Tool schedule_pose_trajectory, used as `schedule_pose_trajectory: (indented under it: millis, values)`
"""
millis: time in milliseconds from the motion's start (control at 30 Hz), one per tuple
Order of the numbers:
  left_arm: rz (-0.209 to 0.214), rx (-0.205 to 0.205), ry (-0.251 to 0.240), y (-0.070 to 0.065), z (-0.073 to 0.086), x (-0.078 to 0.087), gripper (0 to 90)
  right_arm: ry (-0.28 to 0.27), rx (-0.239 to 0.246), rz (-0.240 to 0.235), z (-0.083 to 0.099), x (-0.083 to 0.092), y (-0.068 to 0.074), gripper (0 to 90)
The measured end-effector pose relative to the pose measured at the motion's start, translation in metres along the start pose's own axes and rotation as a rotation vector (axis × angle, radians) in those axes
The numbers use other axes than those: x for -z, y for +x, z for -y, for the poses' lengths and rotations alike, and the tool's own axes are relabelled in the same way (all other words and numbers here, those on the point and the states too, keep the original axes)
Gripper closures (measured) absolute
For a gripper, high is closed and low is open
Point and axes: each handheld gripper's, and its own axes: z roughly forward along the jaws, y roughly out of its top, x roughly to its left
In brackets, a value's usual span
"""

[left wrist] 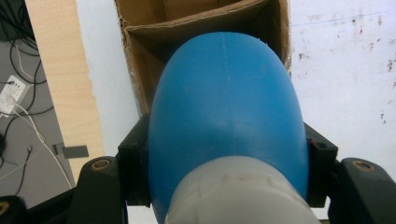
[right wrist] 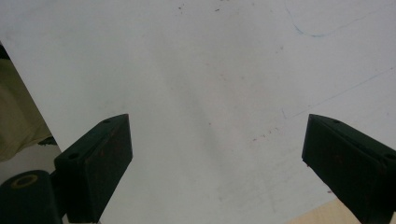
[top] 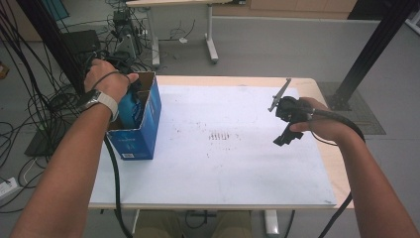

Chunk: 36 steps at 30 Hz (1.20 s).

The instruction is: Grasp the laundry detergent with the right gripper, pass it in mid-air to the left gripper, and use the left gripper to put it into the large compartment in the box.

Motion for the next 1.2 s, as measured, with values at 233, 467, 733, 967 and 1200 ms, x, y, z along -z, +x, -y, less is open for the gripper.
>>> schedule_pose_trajectory:
  millis: [233, 467, 733, 967, 1200]
  values:
    - [-0.008, -0.008, -0.004, -0.002, 0.0, -0.011, 37.5, 0.001, -0.006, -0.001, 0.001, 0.0, 0.0, 8.4]
    - [-0.003, -0.006, -0.004, -0.003, 0.0, -0.023, 37.5, 0.004, -0.014, -0.008, 0.003, -0.003, 0.0, 8.5]
    - [0.0, -0.014, 0.001, -0.003, 0.001, -0.036, 37.5, 0.007, -0.013, -0.009, 0.004, -0.005, -0.001, 8.5]
    - [-0.01, -0.018, 0.003, -0.002, 0.001, -0.045, 37.5, 0.009, -0.015, -0.013, 0.003, -0.007, -0.001, 8.5]
    - [-0.009, -0.02, 0.006, -0.002, 0.001, -0.051, 37.5, 0.014, -0.021, -0.015, 0.004, -0.008, -0.001, 8.4]
